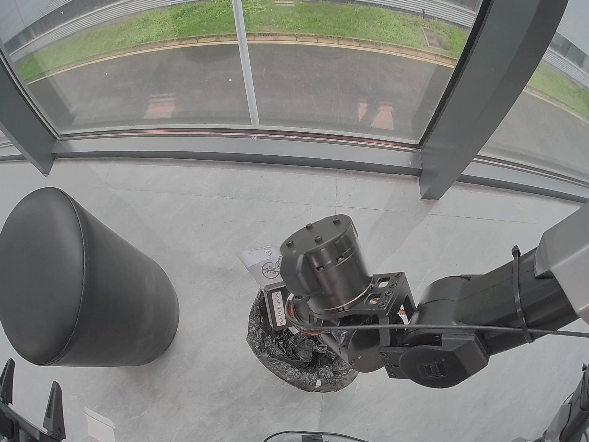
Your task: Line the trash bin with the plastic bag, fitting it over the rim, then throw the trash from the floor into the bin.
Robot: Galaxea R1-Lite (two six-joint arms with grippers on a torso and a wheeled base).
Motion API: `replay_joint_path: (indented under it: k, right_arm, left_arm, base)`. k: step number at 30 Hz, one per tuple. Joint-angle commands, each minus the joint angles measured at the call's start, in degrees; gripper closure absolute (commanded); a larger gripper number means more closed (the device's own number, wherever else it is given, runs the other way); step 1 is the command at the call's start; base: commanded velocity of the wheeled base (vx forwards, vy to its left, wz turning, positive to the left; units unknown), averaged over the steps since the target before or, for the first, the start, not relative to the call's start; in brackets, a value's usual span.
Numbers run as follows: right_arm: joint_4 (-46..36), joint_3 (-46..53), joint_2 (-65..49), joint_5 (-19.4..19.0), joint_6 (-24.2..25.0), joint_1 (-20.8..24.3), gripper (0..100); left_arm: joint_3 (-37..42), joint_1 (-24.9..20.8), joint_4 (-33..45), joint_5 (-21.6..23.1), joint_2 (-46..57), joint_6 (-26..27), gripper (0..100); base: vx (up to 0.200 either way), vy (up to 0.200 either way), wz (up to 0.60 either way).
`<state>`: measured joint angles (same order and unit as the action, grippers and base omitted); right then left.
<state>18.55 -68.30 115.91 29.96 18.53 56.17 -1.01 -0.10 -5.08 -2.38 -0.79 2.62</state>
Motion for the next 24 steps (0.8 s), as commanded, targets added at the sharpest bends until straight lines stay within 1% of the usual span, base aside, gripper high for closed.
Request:
replay_joint_path:
  k: [1, 4, 5, 6, 7, 8, 10, 11, 16, 17, 21, 24]
  right_arm:
    - [2.01, 3.18, 0.11, 0.27, -0.16, -0.63, 100]
    - [2.89, 4.32, 0.28, 0.71, -0.16, -1.42, 100]
    - [4.03, 5.11, 0.81, 1.5, -0.16, -2.39, 100]
    - [4.47, 5.2, 0.99, 1.76, -0.16, -2.56, 100]
    - [5.79, 5.73, 1.51, 2.12, -0.25, -3.0, 100]
    - [6.49, 6.08, 1.69, 2.2, -0.34, -3.18, 100]
    - [6.93, 6.43, 2.04, 2.2, -0.69, -3.35, 100]
    - [7.46, 6.69, 2.39, 2.29, -1.22, -3.35, 100]
    - [8.34, 6.69, 2.48, 2.29, -1.92, -3.7, 100]
    - [8.34, 6.69, 2.48, 2.29, -2.18, -3.79, 100]
    - [9.31, 7.31, 2.57, 2.29, -2.18, -3.79, 100]
    - [10.89, 8.63, 2.48, 2.29, -2.27, -3.7, 100]
  left_arm:
    - [1.01, 0.01, 0.07, 0.0, 0.79, -0.86, 0]
    - [1.01, 0.01, 0.07, 0.71, 0.79, -0.16, 0]
    - [1.01, 0.01, 0.07, 2.73, 0.79, 0.81, 0]
    - [1.01, 0.01, 0.07, 3.52, 0.79, 1.07, 0]
    - [1.01, 0.01, 0.07, 6.51, 0.79, 1.51, 0]
    - [1.01, 0.01, 0.07, 8.0, 0.79, 1.69, 0]
    - [1.01, 0.01, 0.16, 9.14, 0.79, 1.95, 0]
    - [1.01, 0.01, 0.16, 10.46, 0.79, 2.21, 0]
    - [1.01, 0.01, 0.16, 12.75, 0.79, 0.19, 0]
    - [1.01, 0.01, 0.43, 13.72, 0.79, -1.13, 0]
    - [1.01, 0.01, 1.66, 13.19, 0.79, -2.36, 0]
    - [1.01, 0.01, 1.74, 10.29, 0.79, -3.59, 0]
  base:
    - [0.0, 0.0, 0.0]
    - [0.0, 0.0, 0.0]
    - [0.0, 0.0, 0.0]
    - [0.0, 0.0, 0.0]
    - [0.0, 0.0, 0.0]
    - [0.0, 0.0, 0.0]
    - [0.0, 0.0, 0.0]
    - [0.0, 0.0, 0.0]
    - [0.0, 0.0, 0.0]
    - [0.0, 0.0, 0.0]
    - [0.0, 0.0, 0.0]
    - [0.0, 0.0, 0.0]
